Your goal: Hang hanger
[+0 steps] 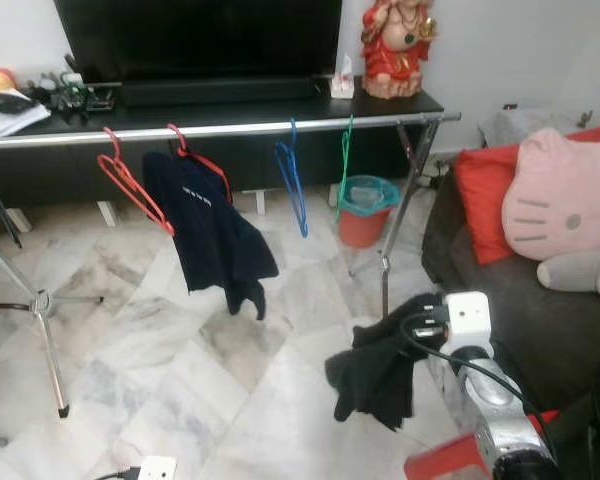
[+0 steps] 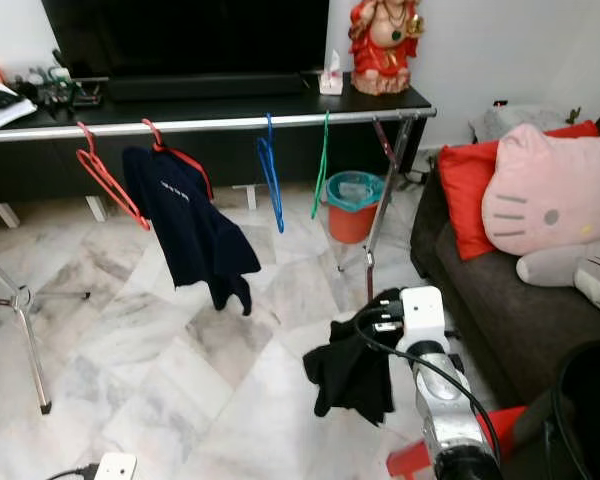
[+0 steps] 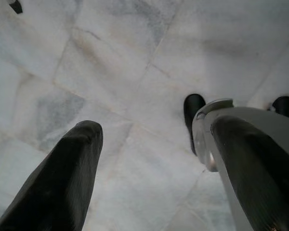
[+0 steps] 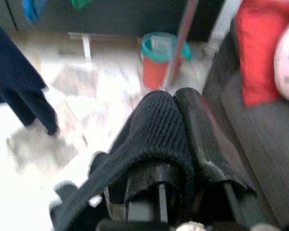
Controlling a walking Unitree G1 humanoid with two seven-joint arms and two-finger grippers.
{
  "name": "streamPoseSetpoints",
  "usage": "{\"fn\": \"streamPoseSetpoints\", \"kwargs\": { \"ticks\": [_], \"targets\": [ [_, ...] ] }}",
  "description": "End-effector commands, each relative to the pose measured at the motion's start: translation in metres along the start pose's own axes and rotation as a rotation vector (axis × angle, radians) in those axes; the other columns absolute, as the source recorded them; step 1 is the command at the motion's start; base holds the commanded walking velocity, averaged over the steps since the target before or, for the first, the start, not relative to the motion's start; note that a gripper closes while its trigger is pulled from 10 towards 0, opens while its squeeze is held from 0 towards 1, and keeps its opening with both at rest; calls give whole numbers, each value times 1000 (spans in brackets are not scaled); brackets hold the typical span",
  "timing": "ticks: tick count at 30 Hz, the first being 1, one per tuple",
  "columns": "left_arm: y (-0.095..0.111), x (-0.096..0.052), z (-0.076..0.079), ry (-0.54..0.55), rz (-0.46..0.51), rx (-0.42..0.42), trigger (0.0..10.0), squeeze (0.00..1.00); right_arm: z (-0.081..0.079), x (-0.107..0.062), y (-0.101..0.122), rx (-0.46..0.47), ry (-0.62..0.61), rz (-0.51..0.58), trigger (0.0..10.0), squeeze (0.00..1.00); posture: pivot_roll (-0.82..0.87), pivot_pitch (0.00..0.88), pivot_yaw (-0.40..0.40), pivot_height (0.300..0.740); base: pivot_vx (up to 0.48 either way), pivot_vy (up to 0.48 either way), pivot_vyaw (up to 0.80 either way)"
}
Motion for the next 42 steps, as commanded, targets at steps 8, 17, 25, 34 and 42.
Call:
{"fn": "streamPoseSetpoints", "kwargs": {
  "ticks": [8, 17, 25, 34, 42],
  "targets": [
    [4, 0, -3, 11, 28, -33, 10000, 0, 7, 1, -1, 31, -47, 15, 10000, 0, -69, 0, -39, 740, 0, 0, 0],
    [10, -1, -5, 15, 82, -52, 10000, 0, -2, -26, -12, 86, -88, 101, 10000, 0, -89, 0, -22, 740, 0, 0, 0],
    [11, -1, -6, 16, 92, -46, 10000, 0, 2, -53, -25, 70, -135, 118, 10000, 0, -109, 0, -12, 740, 0, 0, 0],
    [12, -1, -7, 17, 101, -55, 10000, 0, 5, -45, -16, 47, -140, 133, 10000, 0, -93, 0, -22, 740, 0, 0, 0],
    [13, -1, -6, 17, 105, -56, 10000, 0, 2, -43, -19, 43, -127, 111, 10000, 0, -89, 0, -25, 740, 0, 0, 418]
  ]
}}
Point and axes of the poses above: a point about 5 cm out from each wrist's last joint towards the gripper, its own x axis pointing out of the wrist towards the gripper, its own y axis along the axis of the wrist's last joint, z = x × y, the point moved 4 cm from there along x, pointing out of the wrist towards the gripper, and after that the axes turned 13 degrees about -x, right-handed, at the moved point
